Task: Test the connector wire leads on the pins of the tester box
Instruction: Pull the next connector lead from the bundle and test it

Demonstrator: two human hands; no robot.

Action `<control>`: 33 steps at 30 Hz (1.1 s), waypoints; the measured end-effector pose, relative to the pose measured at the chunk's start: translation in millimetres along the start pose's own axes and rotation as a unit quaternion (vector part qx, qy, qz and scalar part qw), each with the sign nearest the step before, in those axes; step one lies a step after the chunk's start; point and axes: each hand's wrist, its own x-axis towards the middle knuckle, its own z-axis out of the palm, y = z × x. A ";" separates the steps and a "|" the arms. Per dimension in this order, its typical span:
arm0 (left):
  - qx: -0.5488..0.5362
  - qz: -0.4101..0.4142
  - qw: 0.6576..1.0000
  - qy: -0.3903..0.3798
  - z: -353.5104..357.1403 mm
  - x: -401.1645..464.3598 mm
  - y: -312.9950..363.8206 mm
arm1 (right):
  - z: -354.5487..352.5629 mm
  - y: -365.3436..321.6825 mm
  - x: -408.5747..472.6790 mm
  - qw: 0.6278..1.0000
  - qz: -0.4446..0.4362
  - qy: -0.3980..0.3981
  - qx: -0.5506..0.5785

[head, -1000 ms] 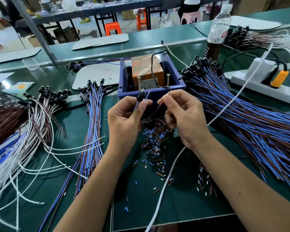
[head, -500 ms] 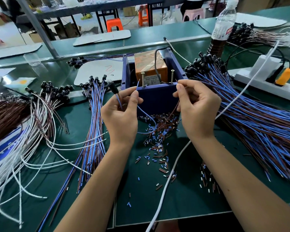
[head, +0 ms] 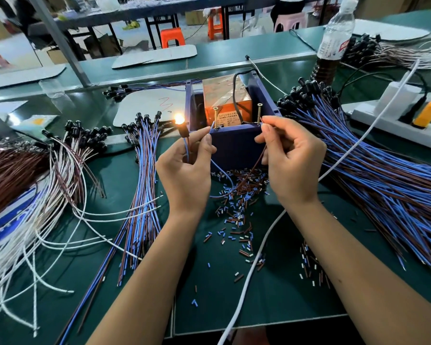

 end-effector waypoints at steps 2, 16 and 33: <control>0.002 0.002 1.000 0.000 0.0 -0.2 0.1 | 0.0 0.5 -0.1 1.000 -0.001 -0.001 -0.002; -0.047 0.024 0.998 0.040 17.5 -9.7 22.0 | -30.4 -15.3 -3.7 0.997 0.053 0.035 0.049; -0.243 -0.552 0.679 -0.419 265.2 -73.9 123.1 | -282.8 -14.2 49.7 0.895 0.136 0.295 -0.305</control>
